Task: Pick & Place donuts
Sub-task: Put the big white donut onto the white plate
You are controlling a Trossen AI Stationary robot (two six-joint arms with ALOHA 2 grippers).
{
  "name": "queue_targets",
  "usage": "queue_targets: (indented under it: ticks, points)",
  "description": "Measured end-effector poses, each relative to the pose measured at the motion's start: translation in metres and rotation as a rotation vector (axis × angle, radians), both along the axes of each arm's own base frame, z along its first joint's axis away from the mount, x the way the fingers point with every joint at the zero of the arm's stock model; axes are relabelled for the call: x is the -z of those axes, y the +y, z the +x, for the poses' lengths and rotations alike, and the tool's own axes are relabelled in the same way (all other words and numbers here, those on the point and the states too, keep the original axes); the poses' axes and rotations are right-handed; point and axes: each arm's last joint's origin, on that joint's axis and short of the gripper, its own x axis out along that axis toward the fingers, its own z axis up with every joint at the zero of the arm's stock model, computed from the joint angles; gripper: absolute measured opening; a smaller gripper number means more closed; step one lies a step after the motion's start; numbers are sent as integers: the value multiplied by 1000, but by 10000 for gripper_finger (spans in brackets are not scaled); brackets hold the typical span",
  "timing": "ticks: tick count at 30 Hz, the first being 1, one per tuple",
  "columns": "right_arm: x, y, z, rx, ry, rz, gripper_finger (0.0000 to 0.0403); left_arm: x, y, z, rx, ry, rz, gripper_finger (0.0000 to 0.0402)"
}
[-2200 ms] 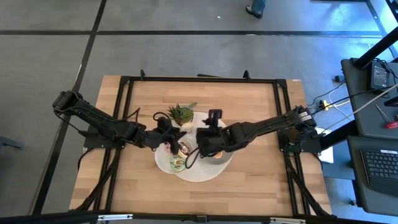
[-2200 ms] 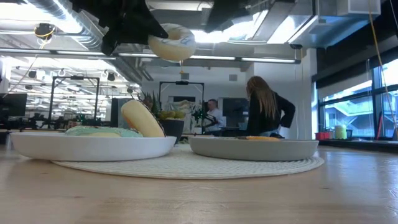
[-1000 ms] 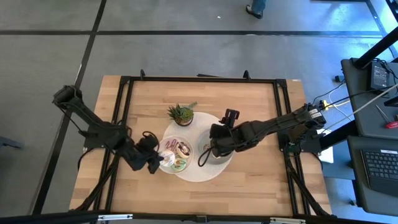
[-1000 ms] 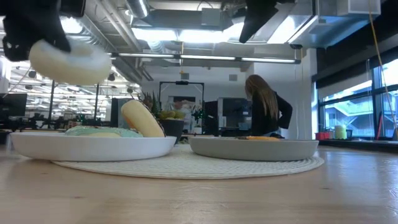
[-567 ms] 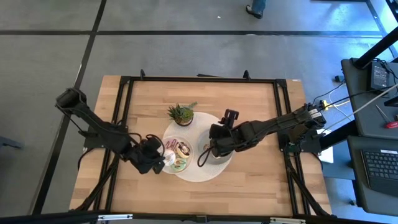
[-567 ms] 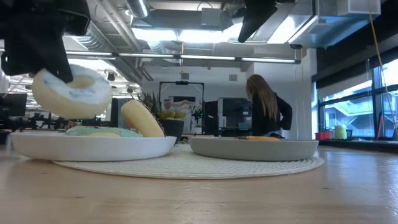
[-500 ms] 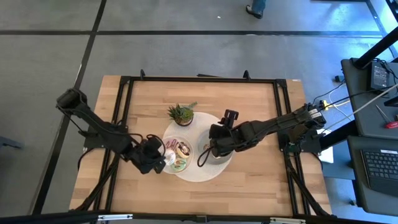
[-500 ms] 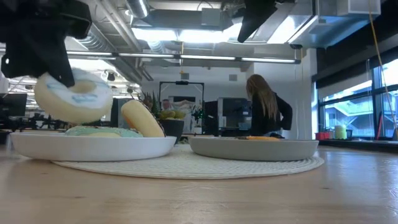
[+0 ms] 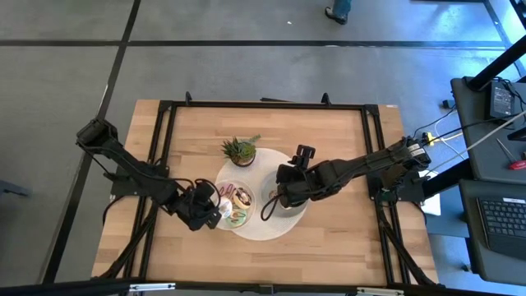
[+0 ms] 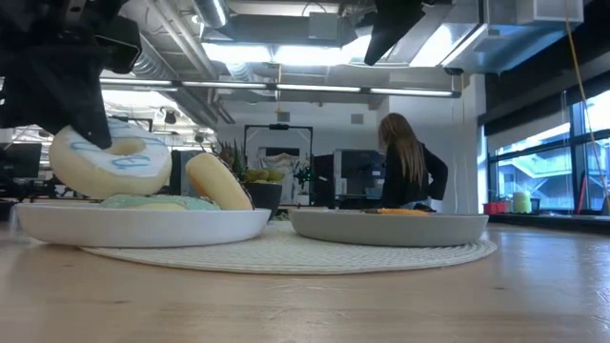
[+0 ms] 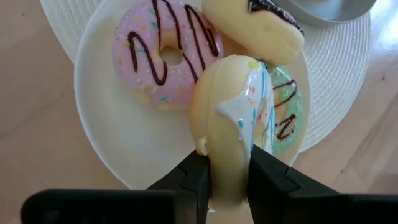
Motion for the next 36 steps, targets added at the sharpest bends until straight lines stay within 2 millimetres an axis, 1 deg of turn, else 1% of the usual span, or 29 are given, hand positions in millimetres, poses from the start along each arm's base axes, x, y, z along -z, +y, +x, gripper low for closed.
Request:
queue_targets:
  ticks: [10,13,22,25,33,36]
  points:
    - [0,0,0,0,1,0,193,0,-1,0,8,10,-21,92]
    - [0,0,0,0,1,0,193,0,-1,0,10,13,-27,108]
    - [0,0,0,-3,3,-1,193,1,0,0,8,41,-68,173]
    - [0,0,0,-4,4,-2,193,1,1,1,26,40,-48,186]
    - [0,0,0,-18,16,-10,193,0,3,2,92,29,43,196]
    - [0,0,0,-20,17,-11,193,0,3,2,94,31,41,195]
